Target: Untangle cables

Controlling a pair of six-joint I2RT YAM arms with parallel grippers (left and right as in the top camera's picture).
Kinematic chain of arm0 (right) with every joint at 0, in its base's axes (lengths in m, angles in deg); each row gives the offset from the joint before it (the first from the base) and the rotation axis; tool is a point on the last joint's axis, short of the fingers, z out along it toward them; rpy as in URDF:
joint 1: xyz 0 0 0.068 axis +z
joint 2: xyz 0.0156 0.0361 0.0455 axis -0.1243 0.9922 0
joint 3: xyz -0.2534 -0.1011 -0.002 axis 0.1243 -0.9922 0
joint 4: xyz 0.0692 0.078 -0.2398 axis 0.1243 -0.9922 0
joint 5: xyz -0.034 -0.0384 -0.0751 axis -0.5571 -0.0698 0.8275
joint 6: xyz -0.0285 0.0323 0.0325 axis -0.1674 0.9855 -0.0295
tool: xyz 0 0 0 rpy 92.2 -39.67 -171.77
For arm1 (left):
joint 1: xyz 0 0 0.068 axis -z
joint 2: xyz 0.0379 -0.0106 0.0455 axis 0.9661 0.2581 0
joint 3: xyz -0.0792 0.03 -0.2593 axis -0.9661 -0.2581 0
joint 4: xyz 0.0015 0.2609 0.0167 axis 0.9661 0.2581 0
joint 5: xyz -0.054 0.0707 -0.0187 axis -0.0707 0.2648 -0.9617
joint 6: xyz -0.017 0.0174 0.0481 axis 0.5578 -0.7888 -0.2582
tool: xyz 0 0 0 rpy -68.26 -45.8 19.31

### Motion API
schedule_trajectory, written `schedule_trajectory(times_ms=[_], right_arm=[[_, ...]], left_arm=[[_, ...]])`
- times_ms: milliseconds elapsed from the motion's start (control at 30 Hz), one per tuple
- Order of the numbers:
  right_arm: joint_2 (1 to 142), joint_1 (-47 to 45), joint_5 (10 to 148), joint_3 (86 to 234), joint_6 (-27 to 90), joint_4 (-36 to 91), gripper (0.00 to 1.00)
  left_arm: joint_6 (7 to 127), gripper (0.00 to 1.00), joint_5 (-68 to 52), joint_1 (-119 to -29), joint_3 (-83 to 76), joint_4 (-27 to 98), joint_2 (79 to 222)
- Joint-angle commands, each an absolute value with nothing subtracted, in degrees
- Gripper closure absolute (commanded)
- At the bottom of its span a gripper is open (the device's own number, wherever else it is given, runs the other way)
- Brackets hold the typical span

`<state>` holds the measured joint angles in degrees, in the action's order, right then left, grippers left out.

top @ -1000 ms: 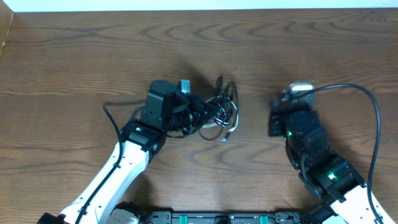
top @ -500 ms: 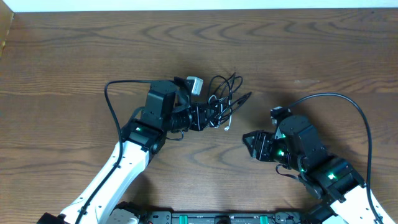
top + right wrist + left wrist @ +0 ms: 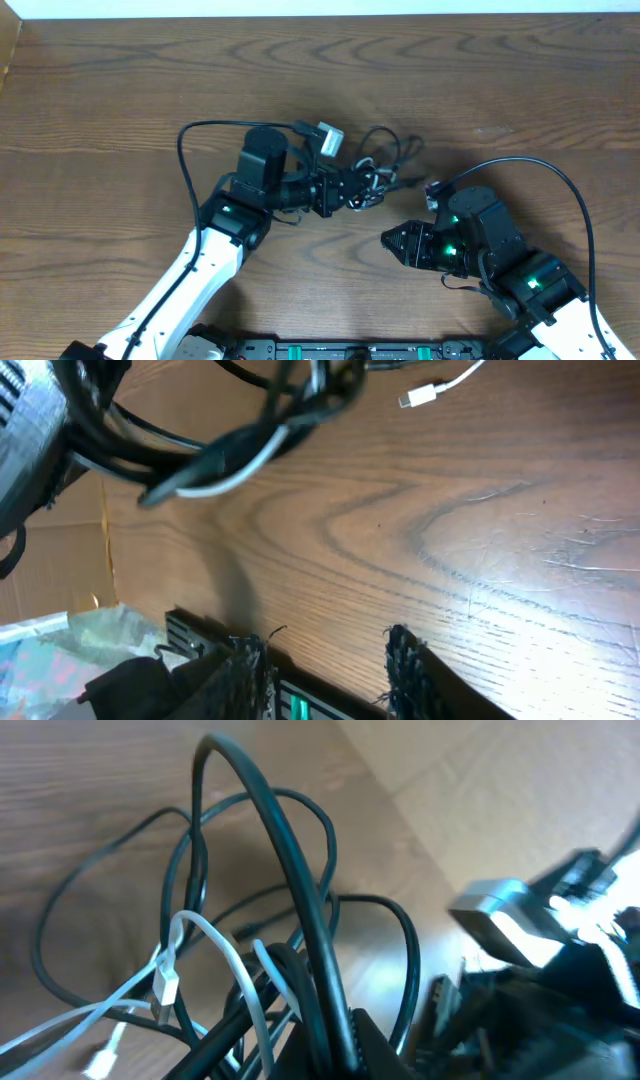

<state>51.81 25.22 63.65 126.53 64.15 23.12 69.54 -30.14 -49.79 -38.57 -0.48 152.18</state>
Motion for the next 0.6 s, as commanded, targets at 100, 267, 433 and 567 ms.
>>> schedule_trajectory(times_ms=[100,267,433,567], right_arm=[[51.8,25.2,62.6,126.9,68.3,23.1,0.54],[51.8,25.1,62.9,126.9,78.6,23.3,0.53],[51.8,23.9,63.6,126.9,80.9,24.9,0.5],[51.8,22.9,67.1,126.9,81.1,25.1,0.5]], left_arm=[[65.5,0.92,-33.3,-46.2,-37.4,-2.8,152.2],[64.8,0.92,-30.8,-45.8,-37.4,-2.7,152.2],[57.6,0.92,-25.8,-45.8,-37.4,-2.3,152.2],[55.5,0.92,-25.8,-45.8,-37.4,-2.3,152.2]])
